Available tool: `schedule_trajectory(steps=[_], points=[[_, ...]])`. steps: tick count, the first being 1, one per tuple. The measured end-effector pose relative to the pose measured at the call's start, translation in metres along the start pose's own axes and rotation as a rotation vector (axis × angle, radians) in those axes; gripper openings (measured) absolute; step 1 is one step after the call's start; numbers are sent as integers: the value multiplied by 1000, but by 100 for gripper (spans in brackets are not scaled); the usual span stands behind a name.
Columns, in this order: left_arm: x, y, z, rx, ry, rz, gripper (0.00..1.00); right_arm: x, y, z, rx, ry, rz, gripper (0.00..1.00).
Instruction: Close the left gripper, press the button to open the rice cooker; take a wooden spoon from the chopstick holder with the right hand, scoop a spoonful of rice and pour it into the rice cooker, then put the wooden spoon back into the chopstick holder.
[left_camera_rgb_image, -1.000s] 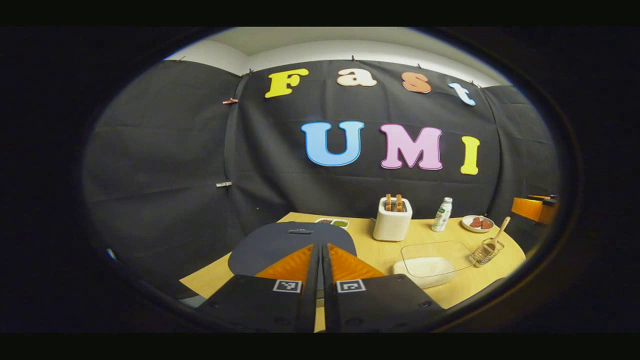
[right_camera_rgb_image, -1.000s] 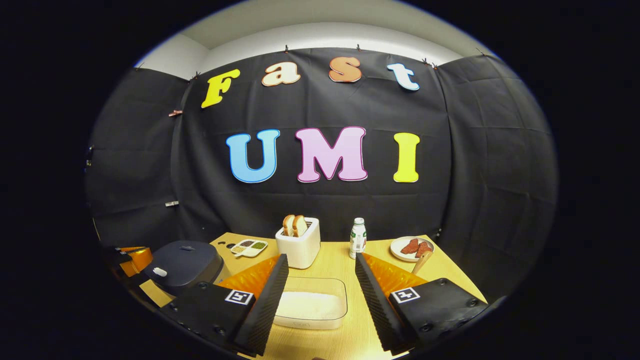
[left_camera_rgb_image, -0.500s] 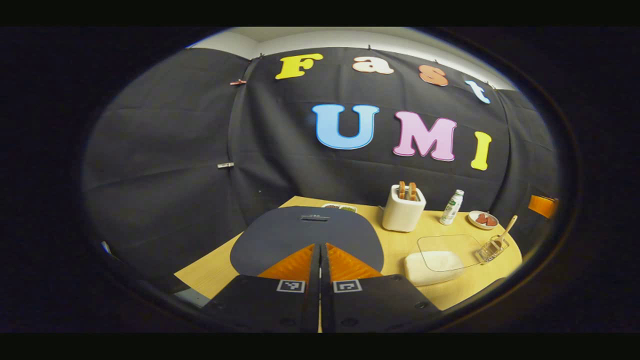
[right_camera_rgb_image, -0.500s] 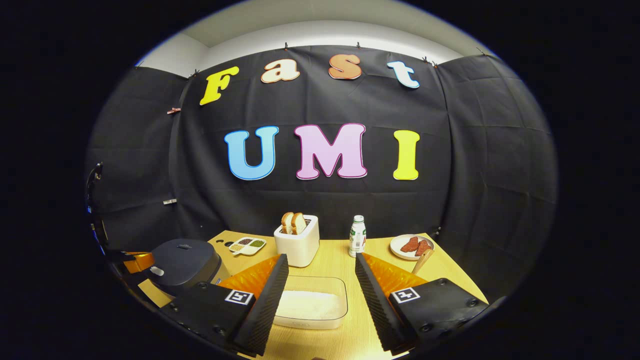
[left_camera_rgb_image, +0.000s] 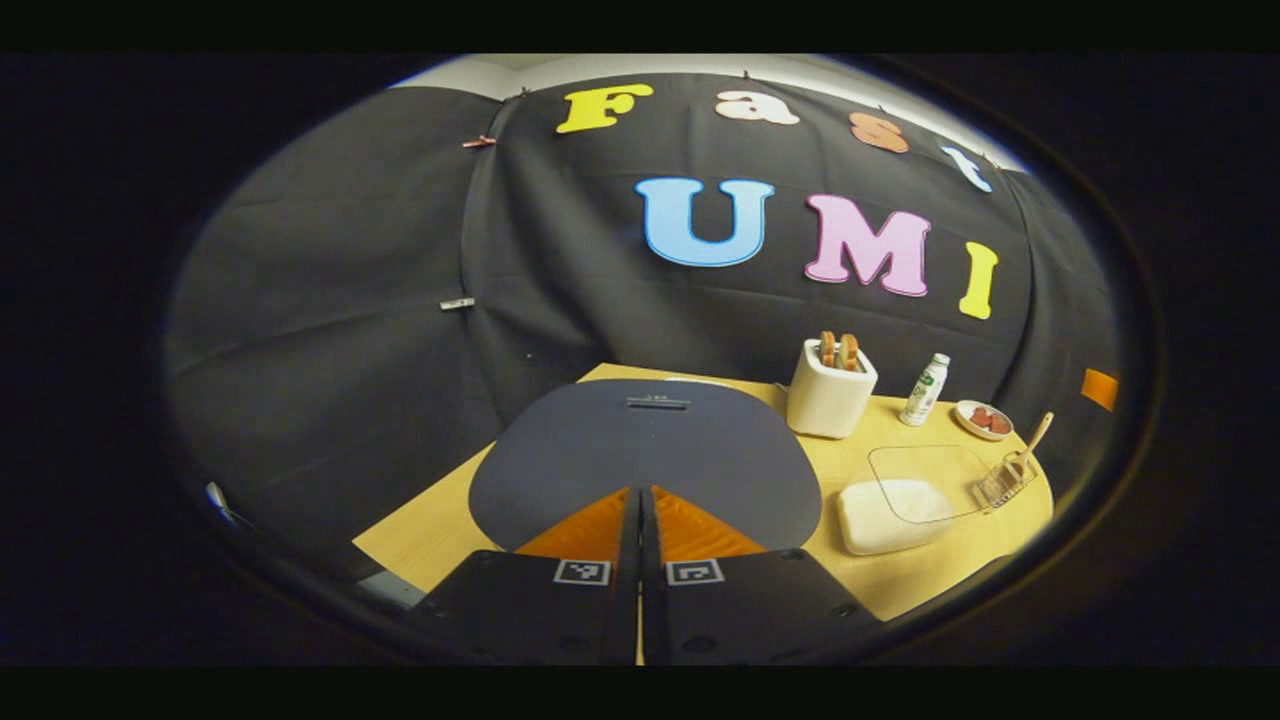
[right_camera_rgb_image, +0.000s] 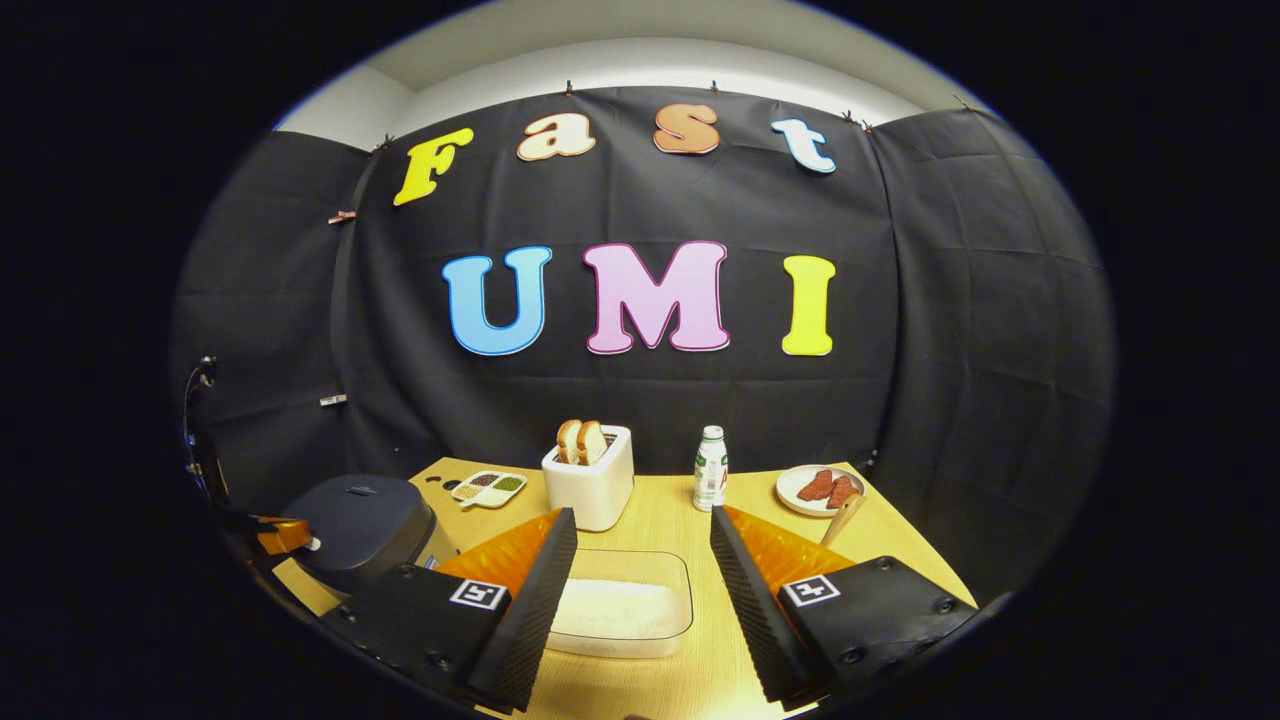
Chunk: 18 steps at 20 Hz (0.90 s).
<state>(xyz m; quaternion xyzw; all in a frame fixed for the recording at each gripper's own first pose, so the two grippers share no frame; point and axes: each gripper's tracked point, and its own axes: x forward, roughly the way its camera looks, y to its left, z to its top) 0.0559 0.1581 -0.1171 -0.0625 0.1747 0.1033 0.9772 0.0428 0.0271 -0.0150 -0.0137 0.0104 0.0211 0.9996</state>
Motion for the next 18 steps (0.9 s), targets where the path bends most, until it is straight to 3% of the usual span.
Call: schedule_trajectory(steps=[7,11,18], points=[[-1,0,-5,58,-21,23,5,0,-1,-1,3,4,-5,84],[-2,2,-6,3,-37,16,10,-1,0,-1,-1,4,0,84],[-2,4,-8,-42,-44,1,7,-3,2,-3,-3,8,4,84]])
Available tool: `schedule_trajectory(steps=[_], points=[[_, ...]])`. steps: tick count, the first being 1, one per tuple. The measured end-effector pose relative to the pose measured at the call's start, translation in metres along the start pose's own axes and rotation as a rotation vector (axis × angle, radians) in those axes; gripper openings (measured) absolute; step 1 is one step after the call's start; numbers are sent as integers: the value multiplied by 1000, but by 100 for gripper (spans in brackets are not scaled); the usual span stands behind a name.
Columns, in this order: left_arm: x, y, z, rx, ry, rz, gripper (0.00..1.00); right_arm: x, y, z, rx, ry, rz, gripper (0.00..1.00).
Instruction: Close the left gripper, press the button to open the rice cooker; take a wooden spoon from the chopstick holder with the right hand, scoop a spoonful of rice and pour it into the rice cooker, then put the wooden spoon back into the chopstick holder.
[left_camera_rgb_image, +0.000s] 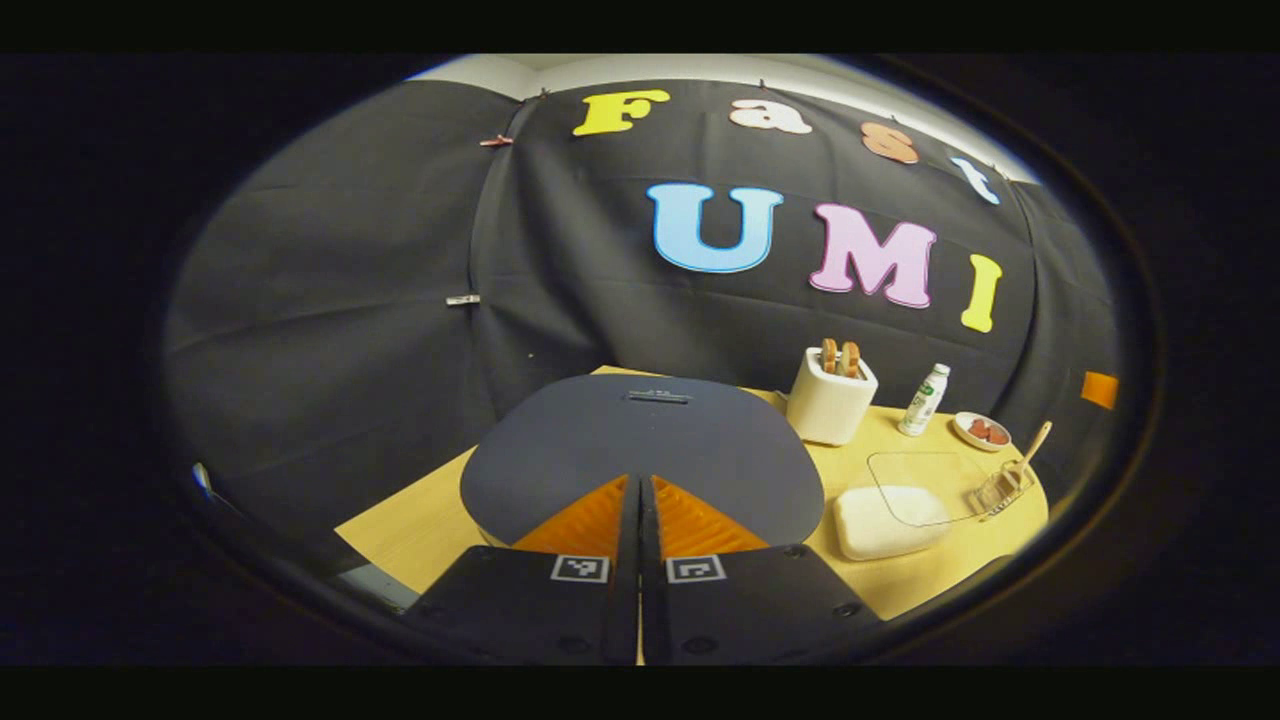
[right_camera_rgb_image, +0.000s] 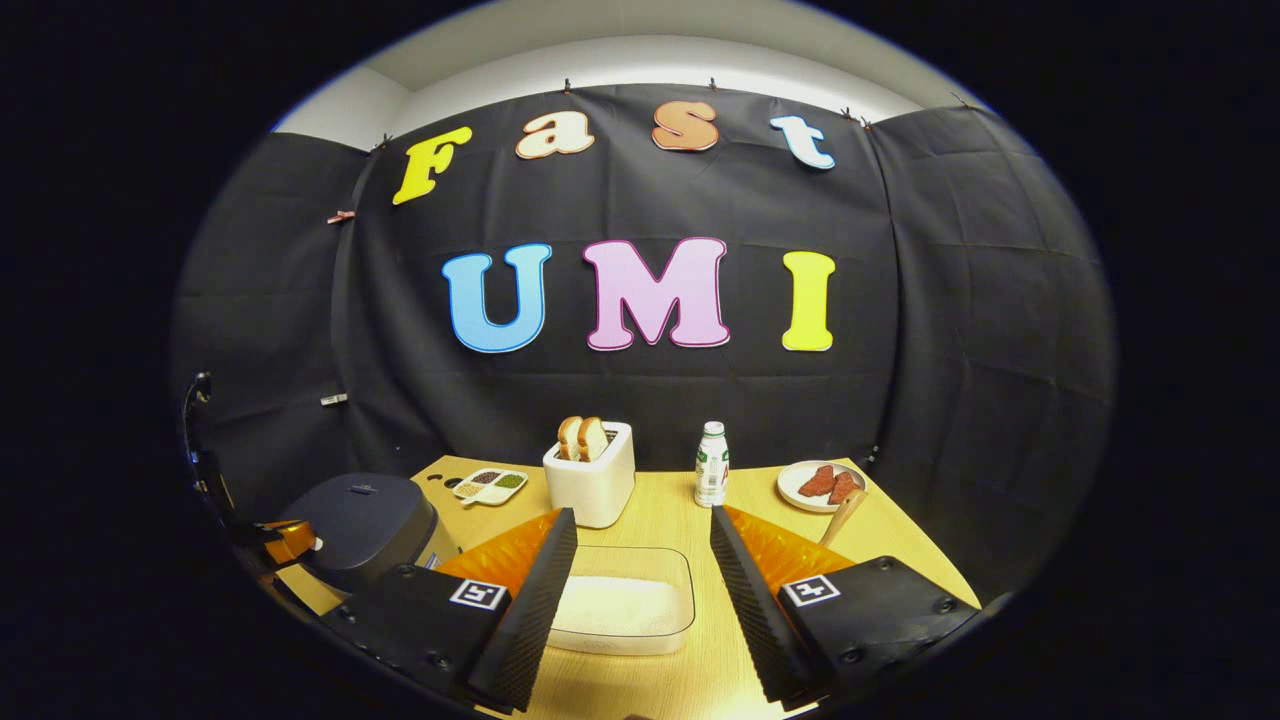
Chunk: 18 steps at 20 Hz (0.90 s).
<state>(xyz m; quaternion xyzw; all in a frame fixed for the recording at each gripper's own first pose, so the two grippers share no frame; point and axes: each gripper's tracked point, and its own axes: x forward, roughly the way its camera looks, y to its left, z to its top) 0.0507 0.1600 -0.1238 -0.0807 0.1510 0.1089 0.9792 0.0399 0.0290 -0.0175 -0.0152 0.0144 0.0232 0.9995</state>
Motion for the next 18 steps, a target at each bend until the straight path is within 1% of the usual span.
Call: schedule_trajectory(steps=[3,4,5,6,10,11,13,14,15,18], points=[[0,0,-1,28,8,5,7,-3,2,1,-3,-1,6,84],[1,-1,1,23,8,4,7,-4,3,0,-3,-1,7,84],[0,0,1,17,2,3,10,-5,4,0,-2,-2,9,84],[1,0,1,13,-3,1,10,-6,4,1,-4,-3,10,84],[1,0,-1,15,-6,8,9,-10,3,0,-5,-2,11,84],[0,0,0,5,-9,9,7,-10,4,-1,-5,-1,10,84],[1,0,-1,-6,-10,15,7,-11,4,-2,-3,1,12,84],[0,1,-2,-6,-5,21,5,-12,4,-1,-5,1,12,84],[1,2,-2,-8,-2,26,9,-13,4,-1,-5,1,12,84],[0,-1,-4,20,8,36,9,-14,3,1,-7,-3,10,84]])
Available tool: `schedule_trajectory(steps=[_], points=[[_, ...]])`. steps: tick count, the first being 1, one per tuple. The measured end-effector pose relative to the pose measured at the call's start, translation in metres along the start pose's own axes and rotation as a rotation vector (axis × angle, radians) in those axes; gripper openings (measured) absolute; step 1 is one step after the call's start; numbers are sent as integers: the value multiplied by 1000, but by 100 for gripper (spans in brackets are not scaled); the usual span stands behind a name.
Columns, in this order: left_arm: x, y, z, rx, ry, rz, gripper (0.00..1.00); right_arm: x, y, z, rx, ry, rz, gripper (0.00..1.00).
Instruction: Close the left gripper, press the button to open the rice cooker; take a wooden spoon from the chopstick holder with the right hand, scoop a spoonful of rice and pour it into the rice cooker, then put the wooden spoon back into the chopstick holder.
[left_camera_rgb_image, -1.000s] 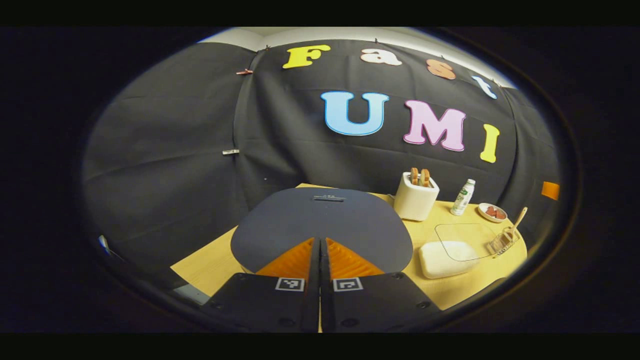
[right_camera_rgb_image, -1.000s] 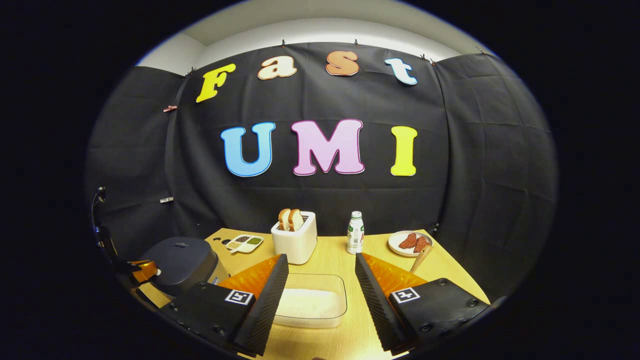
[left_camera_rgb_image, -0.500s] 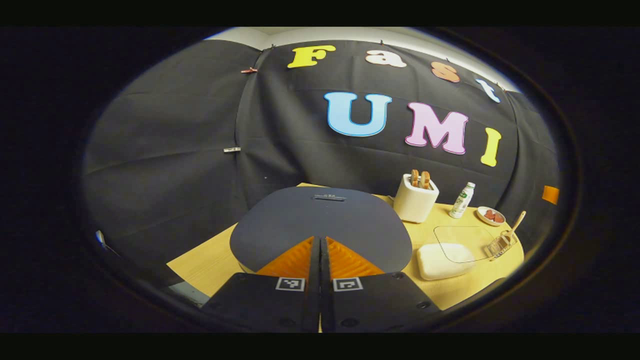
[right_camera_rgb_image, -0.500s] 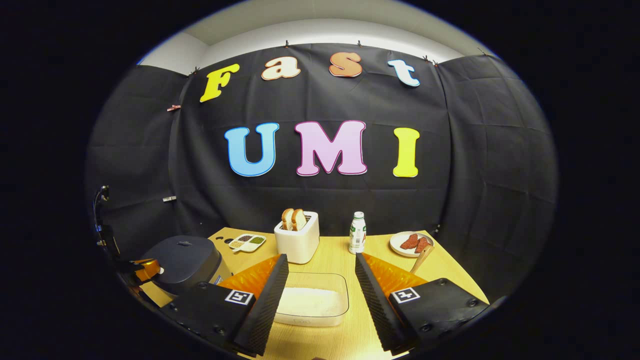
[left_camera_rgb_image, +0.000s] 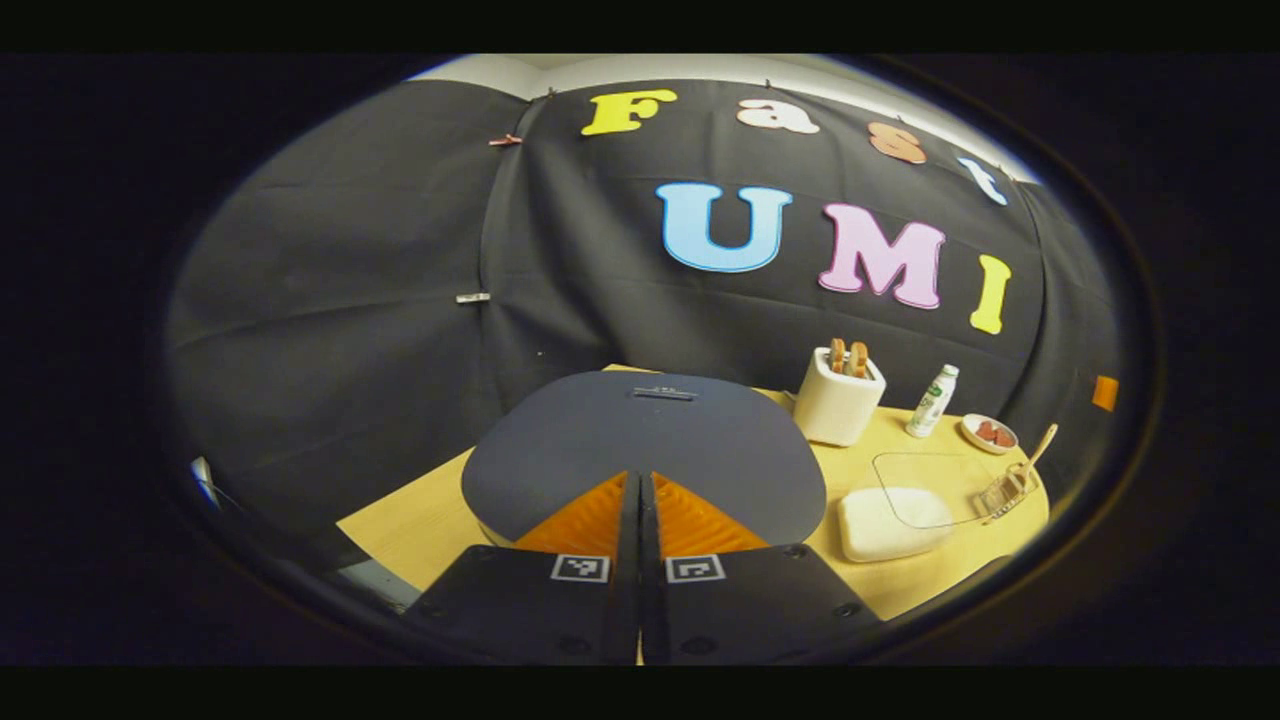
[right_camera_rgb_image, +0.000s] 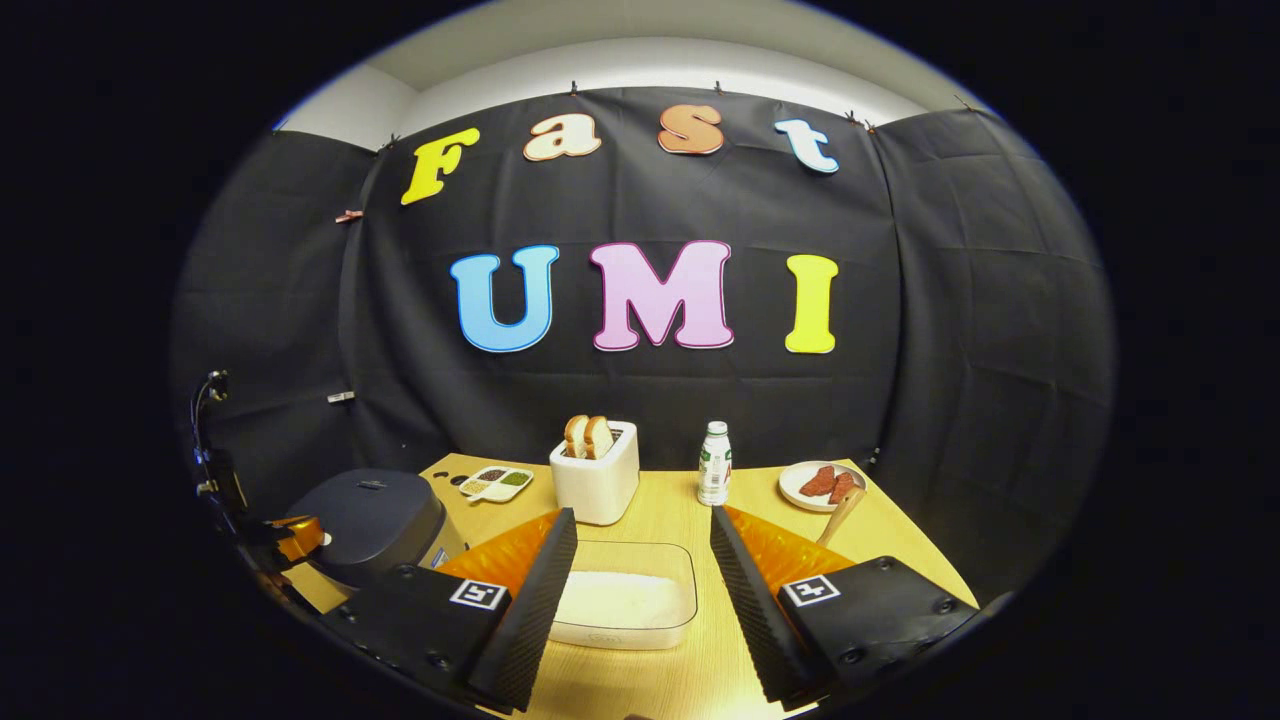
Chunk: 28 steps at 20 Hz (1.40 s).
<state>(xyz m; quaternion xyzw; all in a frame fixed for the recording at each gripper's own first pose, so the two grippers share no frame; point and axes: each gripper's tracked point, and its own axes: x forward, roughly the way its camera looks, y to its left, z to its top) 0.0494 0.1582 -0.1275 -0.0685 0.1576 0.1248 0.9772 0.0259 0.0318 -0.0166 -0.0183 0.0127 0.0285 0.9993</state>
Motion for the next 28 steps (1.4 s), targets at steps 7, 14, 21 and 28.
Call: schedule_trajectory(steps=[7,14,21,28], points=[[-1,-1,2,13,-17,-6,7,1,0,-1,0,1,0,84],[-5,-3,14,131,-75,40,6,-1,-3,2,-1,-5,-7,84],[-13,-7,37,177,-133,85,10,1,-15,0,4,0,-27,84],[-37,-7,72,118,-198,112,39,4,-45,-3,5,-10,-76,84]])
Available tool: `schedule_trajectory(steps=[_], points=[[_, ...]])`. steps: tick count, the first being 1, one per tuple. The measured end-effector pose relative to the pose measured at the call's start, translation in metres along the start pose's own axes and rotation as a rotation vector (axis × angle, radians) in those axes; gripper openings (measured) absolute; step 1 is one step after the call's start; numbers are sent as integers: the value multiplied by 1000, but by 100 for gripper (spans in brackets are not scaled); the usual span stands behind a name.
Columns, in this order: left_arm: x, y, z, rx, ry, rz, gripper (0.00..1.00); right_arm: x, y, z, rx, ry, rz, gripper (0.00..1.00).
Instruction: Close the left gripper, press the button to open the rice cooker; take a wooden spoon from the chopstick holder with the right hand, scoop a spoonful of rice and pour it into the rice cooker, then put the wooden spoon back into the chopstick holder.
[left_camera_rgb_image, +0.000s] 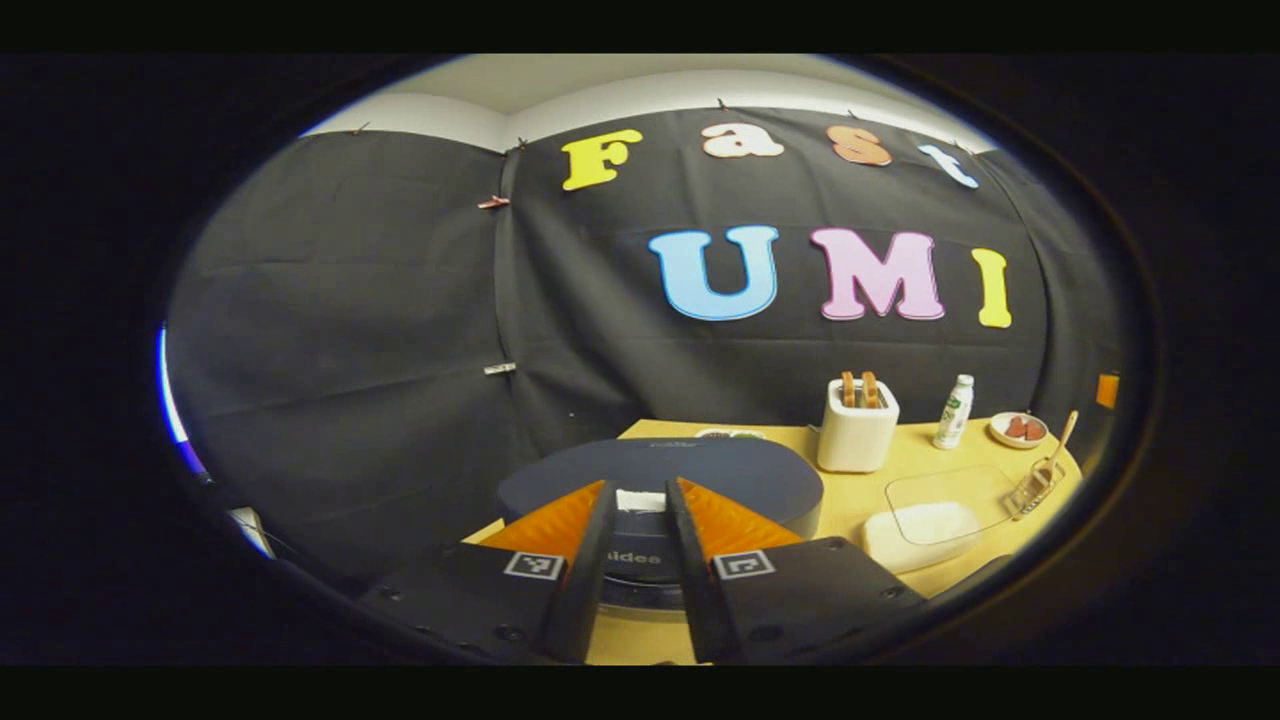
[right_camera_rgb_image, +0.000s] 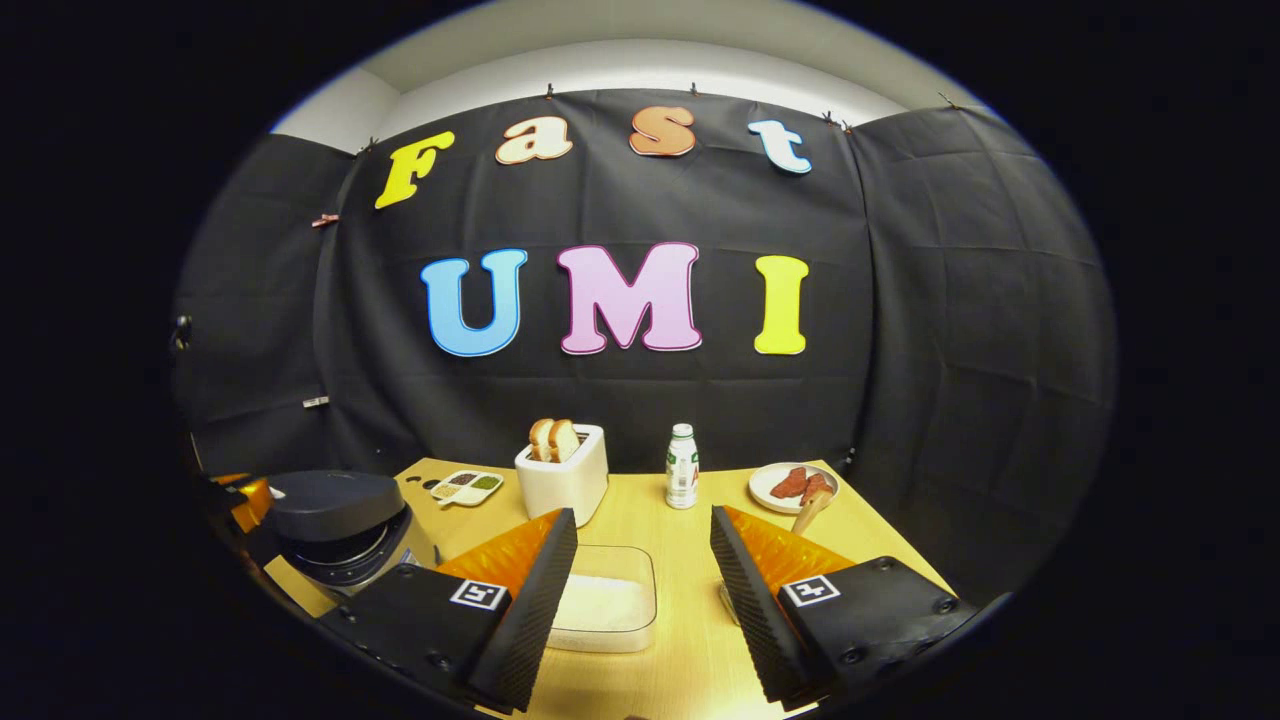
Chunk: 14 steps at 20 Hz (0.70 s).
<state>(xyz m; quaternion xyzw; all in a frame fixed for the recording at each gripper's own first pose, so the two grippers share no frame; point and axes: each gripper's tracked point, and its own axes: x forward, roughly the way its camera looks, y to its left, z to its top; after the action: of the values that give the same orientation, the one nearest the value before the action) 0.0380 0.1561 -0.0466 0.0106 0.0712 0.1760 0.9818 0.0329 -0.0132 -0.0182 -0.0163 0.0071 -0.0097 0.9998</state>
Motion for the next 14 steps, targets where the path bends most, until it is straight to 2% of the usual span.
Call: schedule_trajectory(steps=[1,6,8,11,14], points=[[-3,0,8,-2,-18,3,44,1,-4,-2,-9,0,-6,84],[-16,2,43,34,-112,22,51,7,-22,-4,-23,-1,-31,84],[-20,-5,41,20,-99,0,50,10,-30,-3,-19,-3,-43,84],[-22,-3,32,9,-86,5,59,13,-41,-4,-18,-3,-59,84],[-29,-4,29,9,-75,6,59,17,-53,-8,-22,4,-73,84]])
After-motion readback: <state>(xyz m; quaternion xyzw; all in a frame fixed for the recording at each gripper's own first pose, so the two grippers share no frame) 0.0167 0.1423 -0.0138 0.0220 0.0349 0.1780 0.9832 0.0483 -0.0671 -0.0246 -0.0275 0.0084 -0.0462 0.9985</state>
